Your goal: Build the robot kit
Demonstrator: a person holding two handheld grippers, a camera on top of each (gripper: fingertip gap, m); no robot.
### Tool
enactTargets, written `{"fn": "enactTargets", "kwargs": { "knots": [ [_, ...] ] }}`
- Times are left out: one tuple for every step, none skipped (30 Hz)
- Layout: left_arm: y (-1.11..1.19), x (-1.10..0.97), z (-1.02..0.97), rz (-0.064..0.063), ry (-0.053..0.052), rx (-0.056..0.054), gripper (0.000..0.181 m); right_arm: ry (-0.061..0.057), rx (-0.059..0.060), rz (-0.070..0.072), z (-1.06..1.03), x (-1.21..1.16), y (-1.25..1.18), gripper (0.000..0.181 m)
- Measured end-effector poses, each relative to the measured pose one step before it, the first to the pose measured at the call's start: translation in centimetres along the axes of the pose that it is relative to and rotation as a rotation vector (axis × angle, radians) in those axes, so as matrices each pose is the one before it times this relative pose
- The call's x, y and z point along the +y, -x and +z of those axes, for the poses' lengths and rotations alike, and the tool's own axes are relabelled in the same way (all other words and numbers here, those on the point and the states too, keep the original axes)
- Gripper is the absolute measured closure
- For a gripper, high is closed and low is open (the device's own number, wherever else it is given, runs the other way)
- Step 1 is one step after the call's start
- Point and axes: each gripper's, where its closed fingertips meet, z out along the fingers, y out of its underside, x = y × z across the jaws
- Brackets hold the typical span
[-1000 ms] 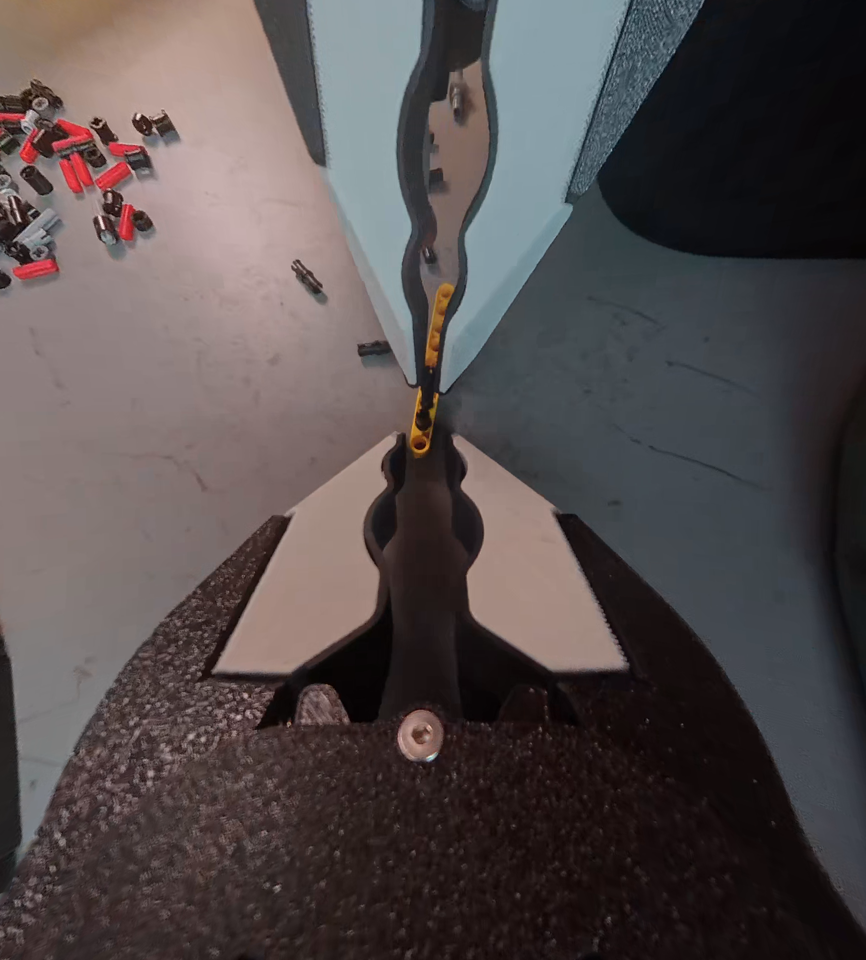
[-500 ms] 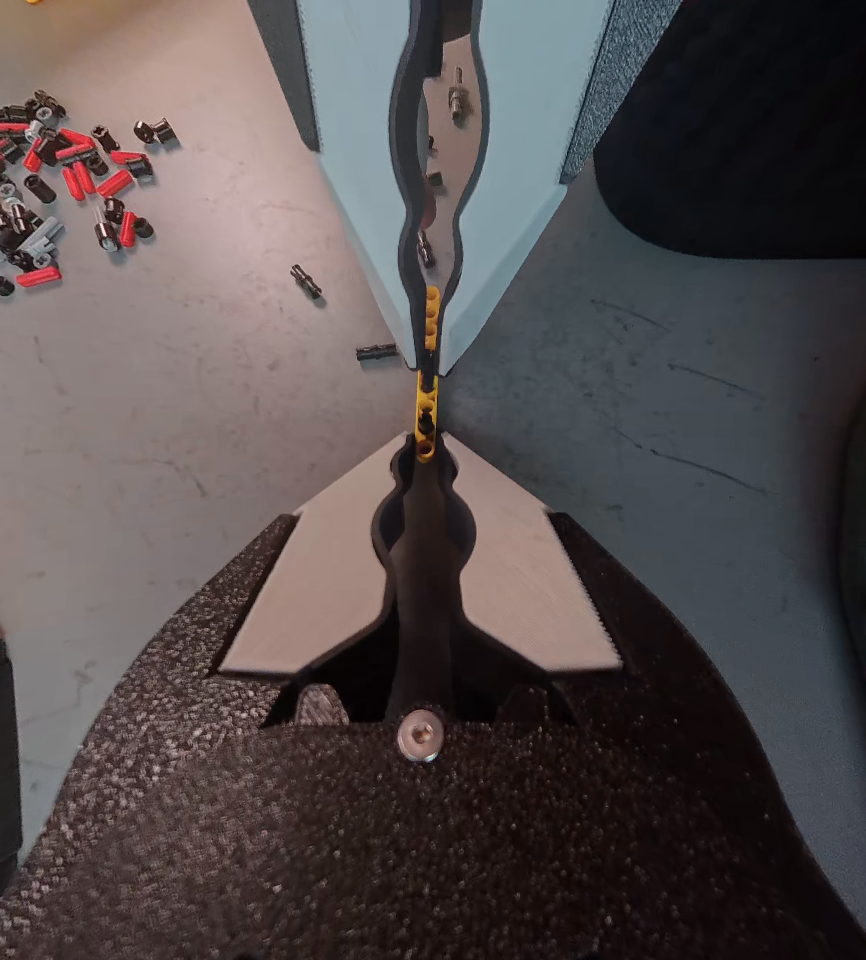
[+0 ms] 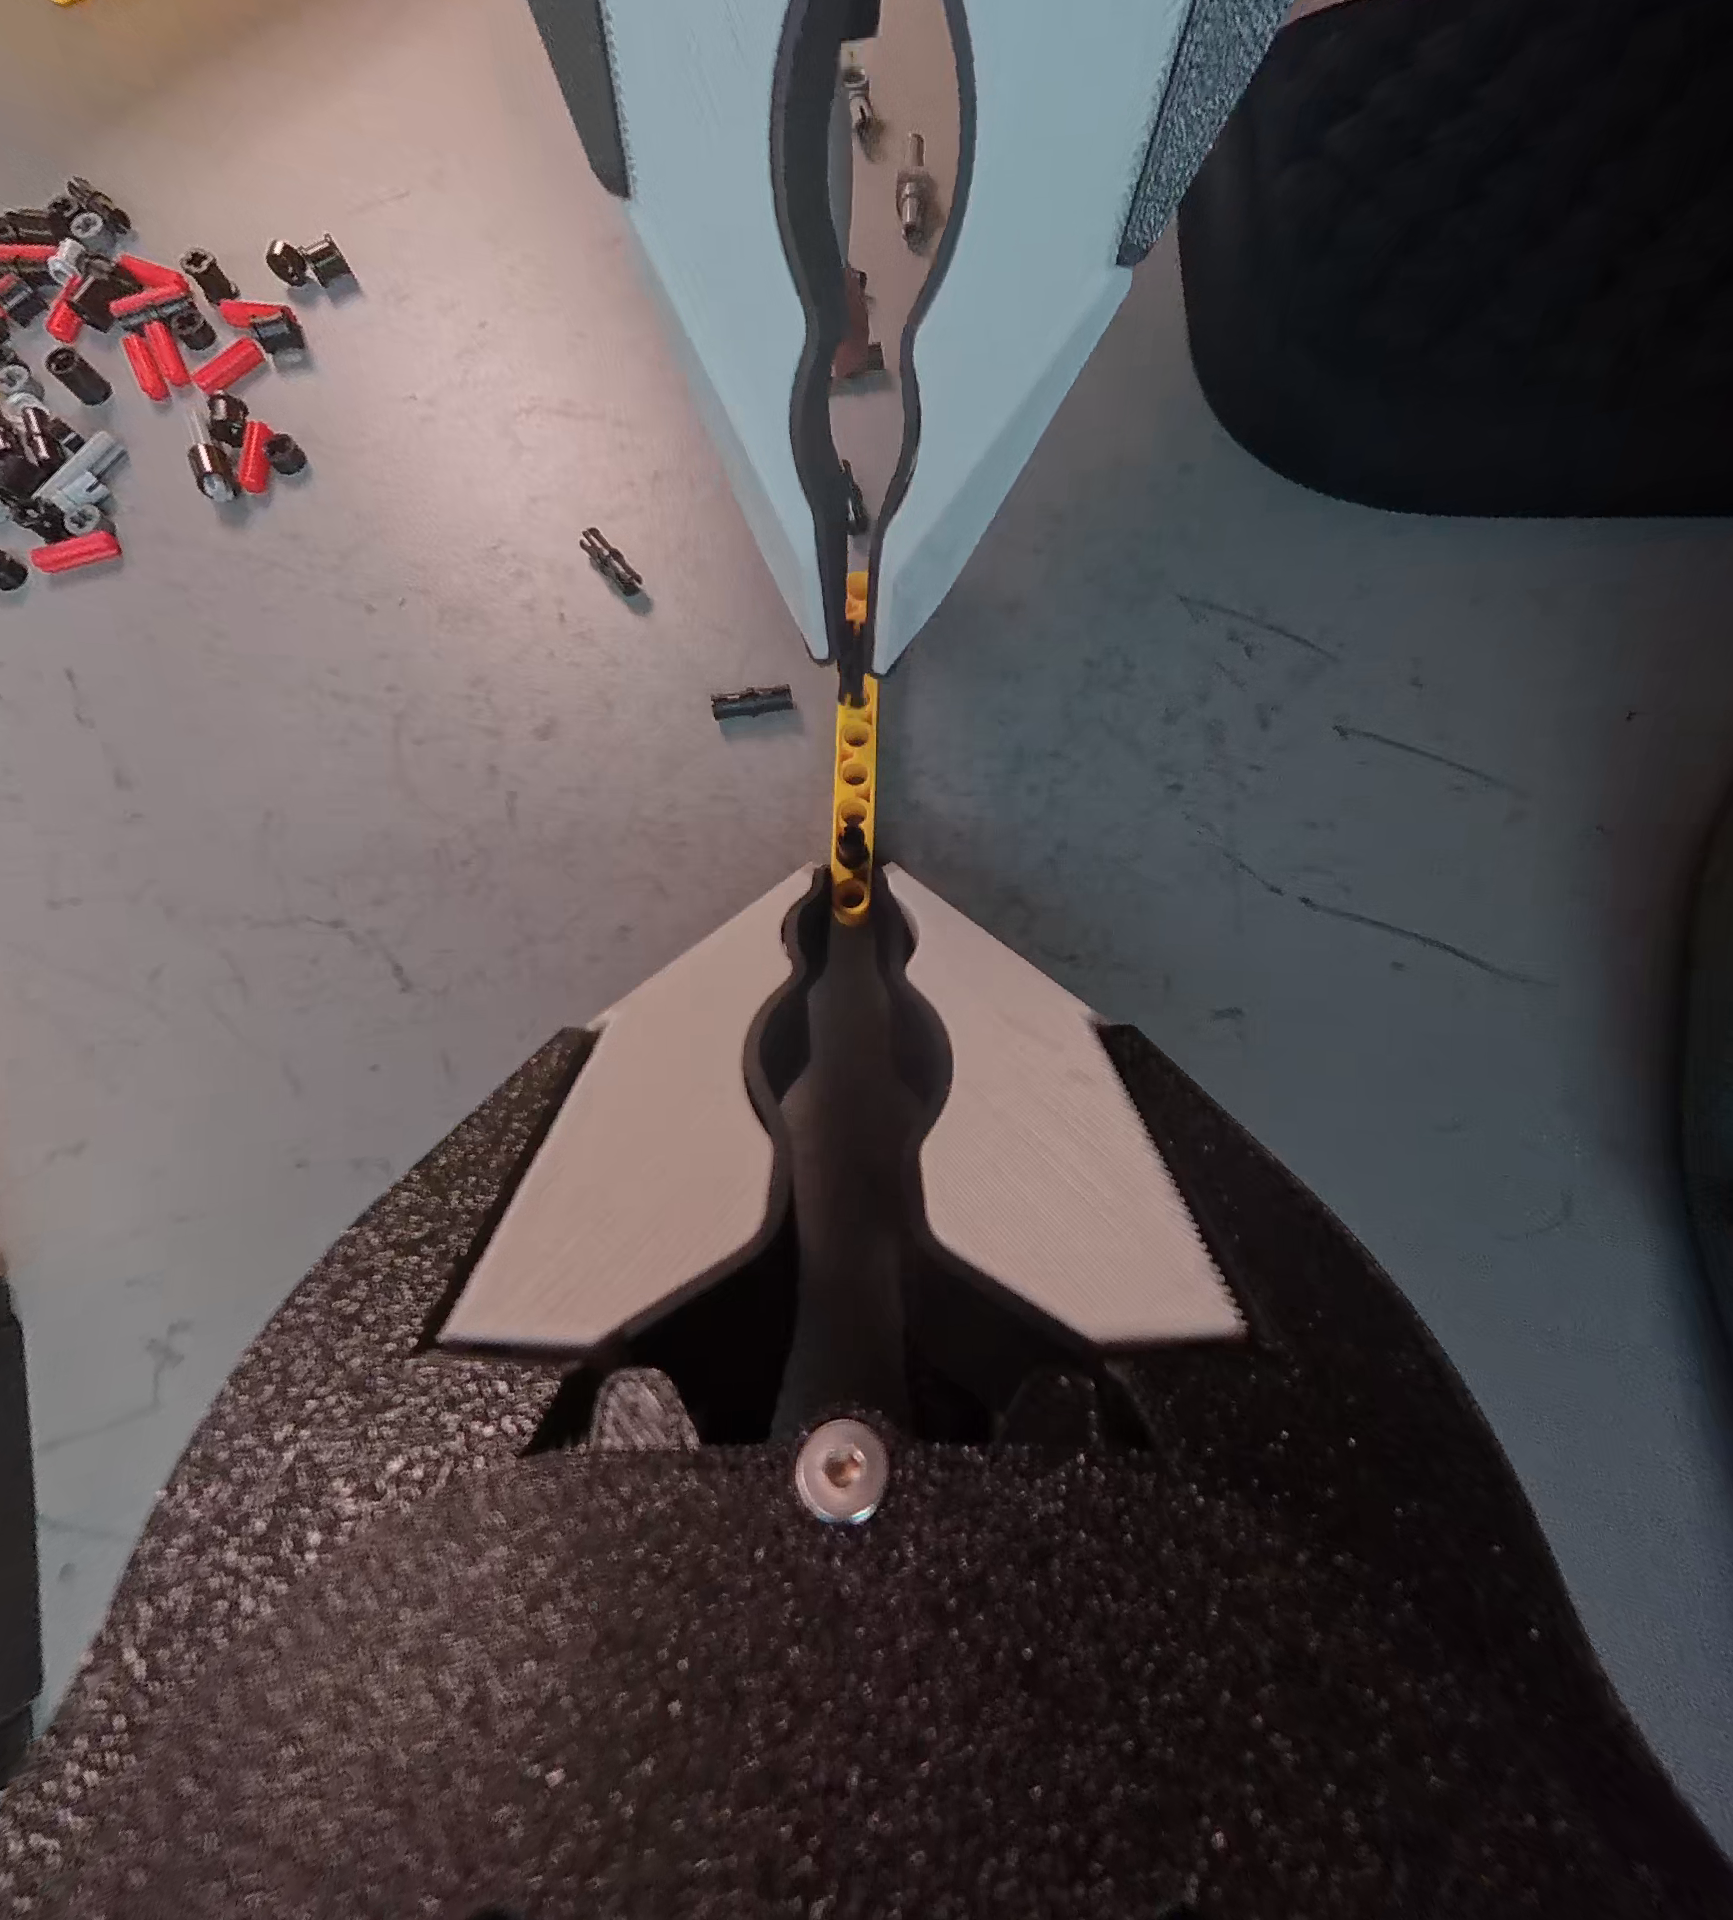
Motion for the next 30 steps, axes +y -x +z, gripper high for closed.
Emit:
{"fn": "enactTargets", "kwargs": {
  "knots": [
    [-0.002, -0.008, -0.006, -0.0008, 0.0, 0.0008, 0.174, 0.0074, 0.0005, -0.0015, -0.093, 0.075, -0.046, 0.178],
    [-0.003, -0.006, 0.006, -0.0012, -0.0001, 0.0011, 0.174, 0.011, -0.0022, -0.002, -0.045, 0.095, 0.007, 0.178],
    [0.001, -0.001, 0.001, -0.0007, 0.0, 0.0006, 0.174, 0.0124, -0.0009, -0.0048, 0.016, 0.089, 0.015, 0.178],
    [-0.004, -0.006, 0.005, 0.0002, -0.0001, -0.0001, 0.174, 0.0125, -0.0009, -0.0061, 0.059, 0.069, 0.025, 0.178],
    [-0.001, 0.004, -0.005, 0.0006, -0.0001, -0.0002, 0.174, 0.0099, -0.0039, -0.0065, 0.094, 0.018, 0.075, 0.177],
    [-0.008, -0.002, 0.001, 0.0, -0.0002, 0.0006, 0.174, 0.0053, -0.0068, -0.004, 0.06, -0.095, 0.096, 0.178],
    [0.001, -0.01, -0.005, -0.0011, -0.0002, 0.0014, 0.174, 0.012, 0.0009, -0.0048, 0.06, -0.008, -0.051, 0.178],
    [-0.011, 0.001, -0.002, -0.002, -0.0003, 0.0023, 0.174, 0.014, -0.0033, -0.0066, 0.005, -0.016, -0.004, 0.178],
    [-0.002, -0.005, 0.004, -0.0022, -0.0004, 0.0031, 0.174, 0.0178, -0.0026, -0.0115, 0.004, 0.017, 0.003, 0.178],
    [0.03, 0.003, -0.005, -0.0042, -0.0004, 0.0029, 0.174, 0.0191, -0.0013, -0.0181, 0.006, -0.03, 0.013, 0.178],
    [0.054, -0.015, -0.001, -0.0051, -0.0004, 0.0037, 0.174, 0.0194, -0.0019, -0.0202, 0.022, -0.036, 0.004, 0.178],
    [0.026, -0.005, 0.003, -0.0047, -0.0001, 0.0079, 0.174, 0.0199, -0.0031, -0.0209, 0.008, -0.021, 0.007, 0.178],
    [0.011, -0.004, 0.001, -0.0038, 0.0, 0.0084, 0.174, 0.0183, -0.0049, -0.0214, 0.016, 0.005, -0.001, 0.178],
    [0.022, -0.007, 0.005, -0.0013, 0.0, 0.0054, 0.174, 0.0162, -0.0076, -0.0219, 0.013, 0.01, 0.011, 0.178],
    [0.032, -0.009, 0.005, -0.0014, -0.0001, 0.0036, 0.174, 0.017, -0.0095, -0.0232, 0.0, 0.032, 0.008, 0.178],
    [0.029, -0.015, 0.01, -0.0037, -0.0001, 0.0041, 0.174, 0.0218, -0.0127, -0.0209, -0.008, 0.069, 0.041, 0.178],
    [0.076, -0.012, 0.006, -0.0026, -0.0003, 0.0008, 0.174, 0.0263, -0.0118, -0.0334, -0.012, 0.109, 0.065, 0.178],
    [0.055, -0.01, 0.009, 0.0012, 0.0001, 0.0017, 0.174, 0.0235, -0.01, -0.034, -0.015, 0.048, 0.047, 0.178],
    [0.014, -0.005, 0.003, 0.0012, 0.0001, 0.0032, 0.174, 0.0166, -0.0074, -0.0244, 0.014, -0.065, -0.017, 0.178],
    [0.012, 0.004, -0.007, -0.0005, 0.0001, 0.0035, 0.174, 0.0104, -0.0078, -0.0173, 0.022, -0.097, -0.017, 0.178],
    [0.01, 0.002, -0.006, -0.0004, -0.0001, 0.0026, 0.174, 0.0087, -0.007, -0.0155, 0.012, -0.031, -0.014, 0.178],
    [0.008, 0.008, -0.012, -0.0011, 0.0, 0.0039, 0.174, 0.0068, -0.0061, -0.0169, 0.002, -0.002, -0.008, 0.178],
    [-0.006, -0.003, -0.004, -0.0035, 0.0001, 0.0067, 0.174, 0.0051, -0.0031, -0.0203, 0.009, -0.012, -0.001, 0.178],
    [-0.004, -0.007, -0.003, -0.0043, 0.0003, 0.0098, 0.174, 0.0062, -0.0024, -0.0197, 0.006, -0.024, 0.007, 0.178],
    [0.004, 0.002, -0.001, -0.0027, 0.0005, 0.011, 0.174, 0.0071, -0.0037, -0.0176, -0.001, -0.005, -0.003, 0.178],
    [0.01, -0.011, -0.002, -0.0004, 0.0004, 0.0102, 0.174, 0.0057, -0.0062, -0.0105, 0.005, -0.003, 0.02, 0.178],
    [0.01, 0.0, -0.012, 0.0001, 0.0004, 0.0084, 0.174, 0.0039, -0.0056, -0.0102, 0.011, 0.007, 0.015, 0.178],
    [0.015, 0.001, 0.007, 0.0016, 0.0005, 0.0059, 0.174, 0.0038, -0.0069, -0.005, -0.003, 0.033, 0.04, 0.178],
    [0.043, -0.006, -0.003, 0.002, -0.0003, 0.002, 0.174, -0.0008, -0.0125, -0.0052, 0.03, -0.044, 0.114, 0.178],
    [0.087, 0.011, -0.014, -0.0006, -0.0005, 0.0011, 0.174, -0.0024, -0.0101, -0.0066, 0.042, -0.068, 0.047, 0.179]
  ]
}}
